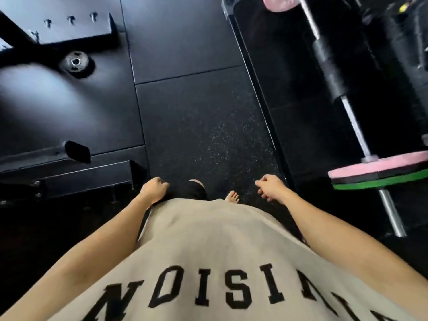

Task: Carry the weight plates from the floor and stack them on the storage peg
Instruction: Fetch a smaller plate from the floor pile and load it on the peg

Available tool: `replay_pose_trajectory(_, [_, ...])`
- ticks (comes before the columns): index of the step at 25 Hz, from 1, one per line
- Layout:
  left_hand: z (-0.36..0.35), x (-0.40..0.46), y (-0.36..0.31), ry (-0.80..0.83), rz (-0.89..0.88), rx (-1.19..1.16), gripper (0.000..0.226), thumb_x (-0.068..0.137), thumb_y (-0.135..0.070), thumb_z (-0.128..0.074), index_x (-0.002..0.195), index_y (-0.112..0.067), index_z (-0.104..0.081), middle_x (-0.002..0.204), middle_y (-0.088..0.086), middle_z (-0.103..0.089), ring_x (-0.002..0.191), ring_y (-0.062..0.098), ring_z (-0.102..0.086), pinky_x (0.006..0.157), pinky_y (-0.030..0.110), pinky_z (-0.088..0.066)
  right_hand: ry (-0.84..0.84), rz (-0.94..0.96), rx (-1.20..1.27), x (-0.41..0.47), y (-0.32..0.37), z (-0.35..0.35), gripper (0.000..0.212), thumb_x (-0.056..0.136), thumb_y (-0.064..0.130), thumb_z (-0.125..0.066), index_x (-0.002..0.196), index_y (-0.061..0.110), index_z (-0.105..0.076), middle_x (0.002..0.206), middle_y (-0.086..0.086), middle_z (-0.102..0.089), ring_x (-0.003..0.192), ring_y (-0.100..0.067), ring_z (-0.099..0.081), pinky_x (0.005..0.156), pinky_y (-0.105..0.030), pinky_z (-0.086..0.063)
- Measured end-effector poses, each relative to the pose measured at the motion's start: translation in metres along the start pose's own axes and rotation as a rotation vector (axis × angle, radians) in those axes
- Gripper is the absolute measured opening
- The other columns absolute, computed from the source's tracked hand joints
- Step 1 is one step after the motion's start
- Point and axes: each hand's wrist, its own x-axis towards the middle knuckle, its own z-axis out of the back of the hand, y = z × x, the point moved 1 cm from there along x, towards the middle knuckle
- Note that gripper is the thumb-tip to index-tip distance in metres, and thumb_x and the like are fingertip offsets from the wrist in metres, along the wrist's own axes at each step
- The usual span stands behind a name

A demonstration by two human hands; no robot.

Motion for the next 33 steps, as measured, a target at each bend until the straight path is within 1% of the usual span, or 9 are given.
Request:
replay_pose_trajectory(4, [0.016, 0.036, -0.027, -0.061, 0.160, -0.156, 0.034, 0.098, -0.028, -0.052, 0.119, -0.004, -0.061, 0.126, 0.017, -0.063, 0.118, 0.033, -0.056, 0.093, 0.033, -0.042, 0.076, 0.115, -0.196, 0.066, 0.109, 0.048, 0.015, 0.100, 0.029, -0.051, 0.098, 0.015, -0.055, 0.089, -0.007, -0.065, 0.070, -0.017, -0.057, 0.053, -0.027, -0.042])
replay_pose_trajectory(8, [0.045, 0.096, -0.048, 0.043, 0.184, -0.183, 0.035, 0.100, -0.031, -0.048, 0.123, -0.007, -0.061, 0.131, 0.012, -0.059, 0.122, 0.030, -0.053, 0.094, 0.030, -0.040, 0.160, 0.186, -0.335, 0.123, 0.217, 0.063, 0.015, 0.101, 0.028, -0.050, 0.103, 0.014, -0.056, 0.094, -0.009, -0.065, 0.075, -0.018, -0.059, 0.055, -0.026, -0.044])
replay_pose_trajectory(12, [0.139, 0.162, -0.076, 0.032, 0.203, -0.258, 0.031, 0.099, -0.030, -0.050, 0.119, -0.009, -0.059, 0.123, 0.011, -0.062, 0.112, 0.029, -0.057, 0.090, 0.033, -0.044, 0.162, 0.241, -0.400, 0.170, 0.344, 0.075, 0.018, 0.099, 0.028, -0.052, 0.099, 0.011, -0.058, 0.085, -0.007, -0.067, 0.072, -0.019, -0.060, 0.061, -0.029, -0.048])
replay_pose_trajectory(16, [0.240, 0.222, -0.090, -0.031, 0.233, -0.419, 0.023, 0.099, -0.032, -0.051, 0.113, -0.014, -0.056, 0.107, 0.009, -0.063, 0.093, 0.026, -0.060, 0.082, 0.038, -0.051, 0.139, 0.342, -0.421, 0.212, 0.463, 0.075, 0.019, 0.096, 0.028, -0.057, 0.084, 0.014, -0.059, 0.083, -0.007, -0.072, 0.079, -0.023, -0.063, 0.079, -0.038, -0.050])
replay_pose_trajectory(20, [0.307, 0.277, -0.096, -0.056, 0.310, -0.543, 0.021, 0.098, -0.032, -0.051, 0.110, -0.016, -0.056, 0.101, 0.009, -0.064, 0.085, 0.025, -0.062, 0.063, 0.033, -0.048, 0.199, 0.366, -0.465, 0.252, 0.576, 0.057, 0.017, 0.096, 0.029, -0.056, 0.085, 0.016, -0.059, 0.078, -0.005, -0.070, 0.073, -0.020, -0.063, 0.069, -0.036, -0.048])
replay_pose_trajectory(23, [0.340, 0.316, -0.104, -0.017, 0.322, -0.544, 0.016, 0.098, -0.031, -0.052, 0.106, -0.018, -0.056, 0.104, 0.009, -0.064, 0.085, 0.021, -0.059, 0.071, 0.034, -0.049, 0.244, 0.397, -0.540, 0.288, 0.654, 0.042, 0.017, 0.096, 0.029, -0.058, 0.083, 0.017, -0.060, 0.077, -0.003, -0.069, 0.080, -0.022, -0.066, 0.072, -0.036, -0.050])
replay_pose_trajectory(26, [0.375, 0.349, -0.114, -0.041, 0.387, -0.568, 0.017, 0.098, -0.029, -0.052, 0.107, -0.016, -0.058, 0.115, 0.008, -0.063, 0.099, 0.023, -0.058, 0.083, 0.035, -0.046, 0.287, 0.426, -0.607, 0.323, 0.741, 0.029, 0.018, 0.095, 0.030, -0.059, 0.085, 0.015, -0.063, 0.079, -0.003, -0.069, 0.083, -0.023, -0.066, 0.079, -0.038, -0.052])
replay_pose_trajectory(29, [0.419, 0.377, -0.120, -0.129, 0.460, -0.557, 0.020, 0.097, -0.029, -0.052, 0.109, -0.014, -0.061, 0.119, 0.008, -0.064, 0.108, 0.025, -0.058, 0.084, 0.032, -0.041, 0.359, 0.414, -0.683, 0.344, 0.834, 0.013, 0.017, 0.097, 0.029, -0.057, 0.088, 0.015, -0.059, 0.085, -0.008, -0.066, 0.073, -0.023, -0.060, 0.061, -0.033, -0.048])
replay_pose_trajectory(33, [0.476, 0.414, -0.112, -0.276, 0.569, -0.632, 0.018, 0.096, -0.030, -0.051, 0.102, -0.017, -0.062, 0.112, 0.008, -0.066, 0.100, 0.028, -0.059, 0.084, 0.036, -0.047, 0.402, 0.480, -0.807, 0.350, 0.941, -0.010, 0.015, 0.100, 0.025, -0.052, 0.104, 0.011, -0.058, 0.084, -0.008, -0.061, 0.069, -0.019, -0.057, 0.055, -0.026, -0.045])
